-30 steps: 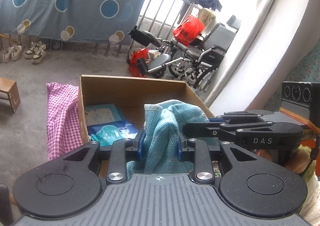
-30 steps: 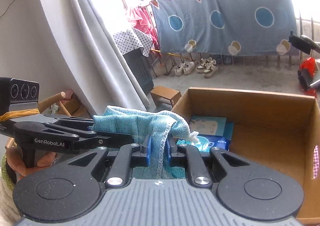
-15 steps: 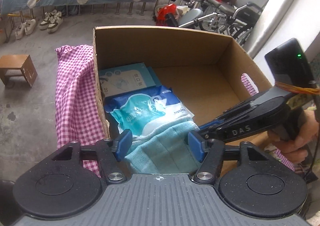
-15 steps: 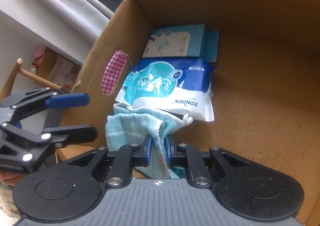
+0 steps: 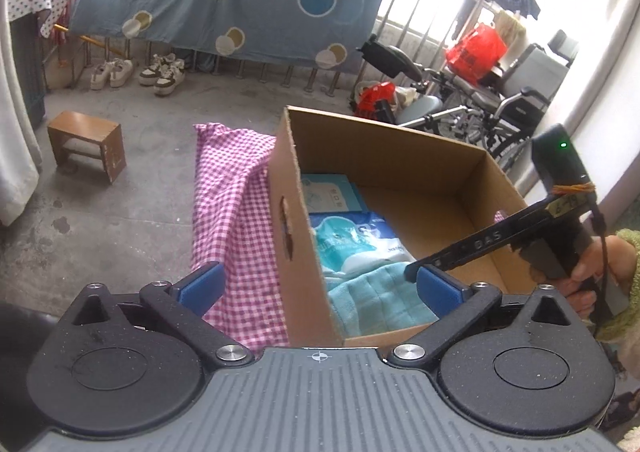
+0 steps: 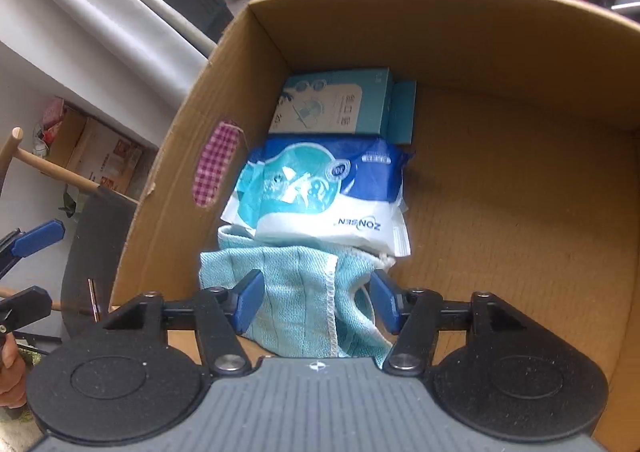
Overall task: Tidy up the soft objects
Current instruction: 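Carry the blue towel with both grippers into the cardboard box and release, then grasp the cotton swab bag with the right gripper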
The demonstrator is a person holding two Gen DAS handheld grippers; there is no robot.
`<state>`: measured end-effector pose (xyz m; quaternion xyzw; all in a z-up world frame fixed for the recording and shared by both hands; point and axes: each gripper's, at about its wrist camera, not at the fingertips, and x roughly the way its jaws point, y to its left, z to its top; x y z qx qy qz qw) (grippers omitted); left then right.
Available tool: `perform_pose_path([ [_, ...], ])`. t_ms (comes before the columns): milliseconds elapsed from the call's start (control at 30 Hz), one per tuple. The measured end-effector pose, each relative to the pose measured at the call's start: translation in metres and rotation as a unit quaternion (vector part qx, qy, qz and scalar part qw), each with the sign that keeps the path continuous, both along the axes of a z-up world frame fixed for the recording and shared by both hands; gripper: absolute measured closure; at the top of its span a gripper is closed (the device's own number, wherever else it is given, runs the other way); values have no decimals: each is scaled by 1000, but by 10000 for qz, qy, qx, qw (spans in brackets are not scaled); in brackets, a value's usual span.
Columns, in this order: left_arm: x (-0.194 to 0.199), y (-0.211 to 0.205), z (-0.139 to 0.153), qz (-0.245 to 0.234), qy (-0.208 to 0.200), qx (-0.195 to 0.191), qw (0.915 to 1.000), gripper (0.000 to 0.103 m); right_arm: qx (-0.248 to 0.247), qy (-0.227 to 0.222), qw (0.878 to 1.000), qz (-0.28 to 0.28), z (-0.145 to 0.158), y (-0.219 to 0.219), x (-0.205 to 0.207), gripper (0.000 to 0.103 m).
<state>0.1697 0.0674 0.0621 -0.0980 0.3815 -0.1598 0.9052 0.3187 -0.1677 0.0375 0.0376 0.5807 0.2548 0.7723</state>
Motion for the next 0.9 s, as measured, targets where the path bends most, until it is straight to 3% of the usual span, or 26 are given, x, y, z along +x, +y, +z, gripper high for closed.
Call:
perform_pose_path([
  [100,-13,21,-5,418,4,-25,9991,0,163,18,9999,0,3,6,0,42],
  [200,-29,37,-8,732,-40,-86,9973,0,232,322,9992,-12,-17,19,3,42],
  [300,-42,45,-12,899,-7,-194,9958,0,-273,410,9988,-1,-41,31,1,42],
  [367,-48,49,-18,951,160,-284,9949,0,-330,488,9982,-125,-43,27,-1,42],
  [533,-65,52,-26,976,331,-320,9942,0,318,-261,9982,-434,17,-8,-35,40],
  [633,-81,51,-34,758,308,-605,9948,0,636,-682,9944,-502,46,-31,-74,35],
  [767,-91,37,-46,445,457,-770,9950,0,825,-1022,9884,-768,52,-51,-135,35],
  [900,-100,12,-61,55,675,-678,9954,1,919,-1307,9826,-947,31,-48,-185,37],
])
